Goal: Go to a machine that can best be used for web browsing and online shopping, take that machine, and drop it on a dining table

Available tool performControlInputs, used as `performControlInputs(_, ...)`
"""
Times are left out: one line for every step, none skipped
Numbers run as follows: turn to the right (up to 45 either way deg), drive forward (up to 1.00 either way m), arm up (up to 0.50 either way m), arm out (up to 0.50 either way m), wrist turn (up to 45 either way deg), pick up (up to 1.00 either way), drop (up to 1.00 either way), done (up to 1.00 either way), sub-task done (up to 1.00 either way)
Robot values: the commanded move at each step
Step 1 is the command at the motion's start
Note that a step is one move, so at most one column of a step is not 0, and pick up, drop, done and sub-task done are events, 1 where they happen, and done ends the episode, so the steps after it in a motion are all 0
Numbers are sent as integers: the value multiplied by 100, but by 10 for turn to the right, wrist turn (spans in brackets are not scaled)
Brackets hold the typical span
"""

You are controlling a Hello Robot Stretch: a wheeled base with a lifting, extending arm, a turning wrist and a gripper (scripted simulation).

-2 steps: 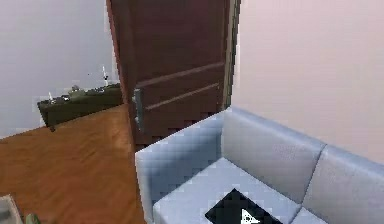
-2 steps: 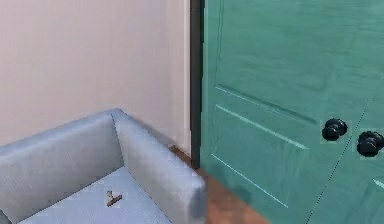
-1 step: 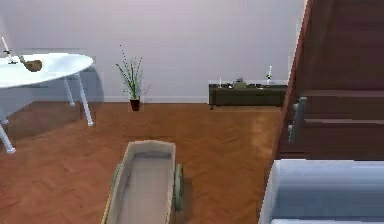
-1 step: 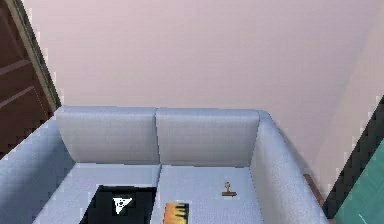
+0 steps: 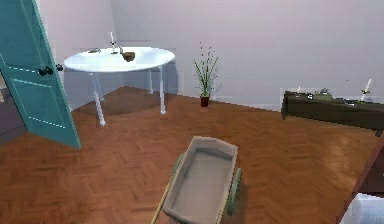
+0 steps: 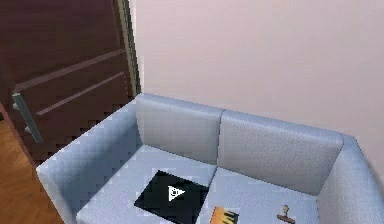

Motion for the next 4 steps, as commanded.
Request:
performControlInputs(0, 0, 50, 0, 0, 0, 0, 0, 0)
performControlInputs(0, 0, 0, 28, 0, 0, 0, 0, 0)
performControlInputs(0, 0, 0, 0, 450, 0, 0, 0, 0)
performControlInputs(0, 0, 0, 0, 450, 0, 0, 0, 0)
